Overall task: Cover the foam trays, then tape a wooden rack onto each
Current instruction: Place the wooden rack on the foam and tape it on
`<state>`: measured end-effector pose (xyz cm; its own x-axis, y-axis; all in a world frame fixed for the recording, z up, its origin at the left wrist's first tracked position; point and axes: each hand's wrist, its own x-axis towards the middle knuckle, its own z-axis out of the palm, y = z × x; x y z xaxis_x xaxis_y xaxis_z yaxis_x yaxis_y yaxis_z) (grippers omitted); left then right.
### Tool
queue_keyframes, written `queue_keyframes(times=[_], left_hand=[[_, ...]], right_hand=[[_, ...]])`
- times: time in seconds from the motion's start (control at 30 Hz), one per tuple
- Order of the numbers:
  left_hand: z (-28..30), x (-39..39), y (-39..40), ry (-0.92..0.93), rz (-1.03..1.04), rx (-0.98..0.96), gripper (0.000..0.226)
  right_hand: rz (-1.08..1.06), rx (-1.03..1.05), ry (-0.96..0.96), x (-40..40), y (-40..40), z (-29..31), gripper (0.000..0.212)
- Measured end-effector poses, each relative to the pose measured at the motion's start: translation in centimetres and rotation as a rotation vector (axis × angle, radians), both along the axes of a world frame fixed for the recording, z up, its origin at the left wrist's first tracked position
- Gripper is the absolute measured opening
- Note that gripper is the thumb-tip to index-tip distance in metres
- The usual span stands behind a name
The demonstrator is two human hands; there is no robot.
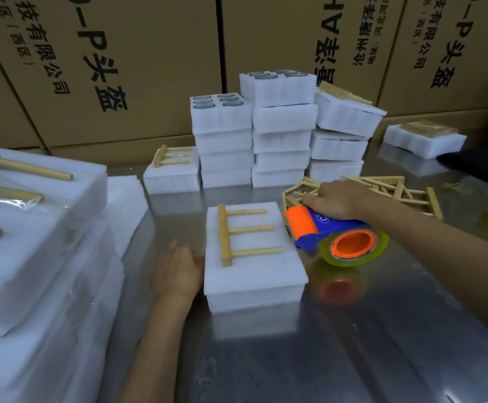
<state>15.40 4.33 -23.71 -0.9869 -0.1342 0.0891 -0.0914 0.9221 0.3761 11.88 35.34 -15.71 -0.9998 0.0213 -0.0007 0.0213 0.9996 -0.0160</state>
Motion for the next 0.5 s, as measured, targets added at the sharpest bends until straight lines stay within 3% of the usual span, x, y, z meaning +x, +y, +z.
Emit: queue_keyframes(times=[0.1, 0.17, 0.3, 0.37, 0.43, 0.5], left_hand=[[0.2, 0.2, -0.3, 0.016, -0.067, -0.112, 0.029], [0.2, 0.3, -0.5, -0.08, -0.089, -0.209, 0.045], [0.7, 0.6, -0.9, -0.249, -0.088, -0.106, 0.072], [1.8, 0.7, -0.9, -0.072, -0.049, -0.019, 0.068], [3.3, 0.4, 0.1, 0.241, -0.047, 0.121, 0.048], [5.6, -0.5, 2.9, 0.35, -0.199, 0.274, 0.039]], right_hand=[[0.0, -0.018, -0.014, -0.1, 0.0, -0.2, 0.052], [0.004, -0.026, -0.013, -0.1, 0.0, -0.3, 0.052], [0.008, -0.065, 0.004, -0.1, 0.3, -0.3, 0.053], [0.003, -0.1, 0.003, -0.1, 0.6, -0.5, 0.053], [-0.014, -0.13, 0.005, -0.1, 0.8, -0.7, 0.052], [-0.017, -0.144, 0.006, -0.1, 0.9, -0.9, 0.053]])
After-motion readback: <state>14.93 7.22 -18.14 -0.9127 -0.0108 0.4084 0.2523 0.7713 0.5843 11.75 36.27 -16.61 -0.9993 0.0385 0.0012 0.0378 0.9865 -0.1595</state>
